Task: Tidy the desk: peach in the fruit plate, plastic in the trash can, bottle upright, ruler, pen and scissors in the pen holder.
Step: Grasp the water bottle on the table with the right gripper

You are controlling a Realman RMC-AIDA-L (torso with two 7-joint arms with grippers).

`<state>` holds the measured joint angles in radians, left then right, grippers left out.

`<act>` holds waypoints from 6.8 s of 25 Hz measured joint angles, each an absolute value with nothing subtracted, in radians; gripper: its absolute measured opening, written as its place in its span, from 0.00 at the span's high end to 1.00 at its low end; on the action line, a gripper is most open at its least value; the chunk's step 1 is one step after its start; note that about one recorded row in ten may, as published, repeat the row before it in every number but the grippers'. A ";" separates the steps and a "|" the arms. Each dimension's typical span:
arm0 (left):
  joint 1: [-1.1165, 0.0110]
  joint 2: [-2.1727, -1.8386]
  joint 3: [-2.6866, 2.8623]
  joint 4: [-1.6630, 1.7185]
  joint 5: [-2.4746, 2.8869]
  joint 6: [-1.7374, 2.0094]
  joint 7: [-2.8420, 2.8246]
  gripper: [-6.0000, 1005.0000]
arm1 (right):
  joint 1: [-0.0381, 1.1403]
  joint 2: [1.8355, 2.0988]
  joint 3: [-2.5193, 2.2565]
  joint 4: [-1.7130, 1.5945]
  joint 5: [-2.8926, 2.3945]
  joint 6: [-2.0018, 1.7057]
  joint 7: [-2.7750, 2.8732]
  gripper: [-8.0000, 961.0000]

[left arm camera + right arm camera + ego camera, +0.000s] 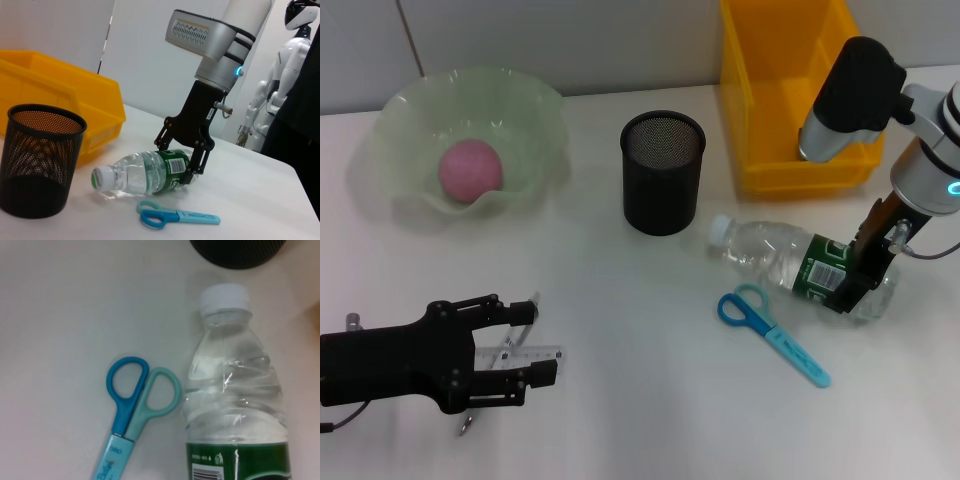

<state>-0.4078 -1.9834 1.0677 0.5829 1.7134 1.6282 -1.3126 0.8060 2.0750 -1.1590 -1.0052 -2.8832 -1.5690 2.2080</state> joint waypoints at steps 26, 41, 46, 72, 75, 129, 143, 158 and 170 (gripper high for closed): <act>-0.412 -1.985 1.066 0.583 1.713 1.634 -1.311 0.17 | 0.864 2.075 -1.183 -0.885 -2.907 -1.494 2.215 0.20; -0.408 -1.985 1.066 0.583 1.713 1.634 -1.312 0.17 | 0.864 2.075 -1.183 -0.862 -2.907 -1.477 2.216 0.20; -0.408 -1.985 1.066 0.583 1.713 1.634 -1.312 0.17 | 0.861 2.075 -1.184 -0.858 -2.909 -1.474 2.218 0.20; -0.408 -1.981 1.065 0.586 1.713 1.635 -1.314 0.17 | 0.656 2.079 -1.192 -1.180 -2.716 -1.571 2.163 0.20; -0.408 -1.981 1.065 0.593 1.713 1.635 -1.318 0.17 | 0.632 2.080 -1.186 -1.197 -2.697 -1.570 2.148 0.20; -0.408 -1.990 0.991 0.597 1.713 1.667 -1.344 0.17 | 0.653 2.061 -1.111 -1.213 -2.349 -1.734 2.024 0.54; -0.408 -1.986 0.991 0.607 1.714 1.672 -1.354 0.17 | 0.790 2.068 -1.177 -1.109 -2.389 -1.837 2.152 0.27; -0.400 -1.982 0.991 0.625 1.713 1.671 -1.350 0.17 | 0.860 2.086 -1.464 -1.101 -2.447 -1.720 2.382 0.16; -0.397 -1.974 0.991 0.625 1.713 1.673 -1.338 0.17 | 0.891 2.085 -1.571 -1.093 -2.465 -1.667 2.506 0.16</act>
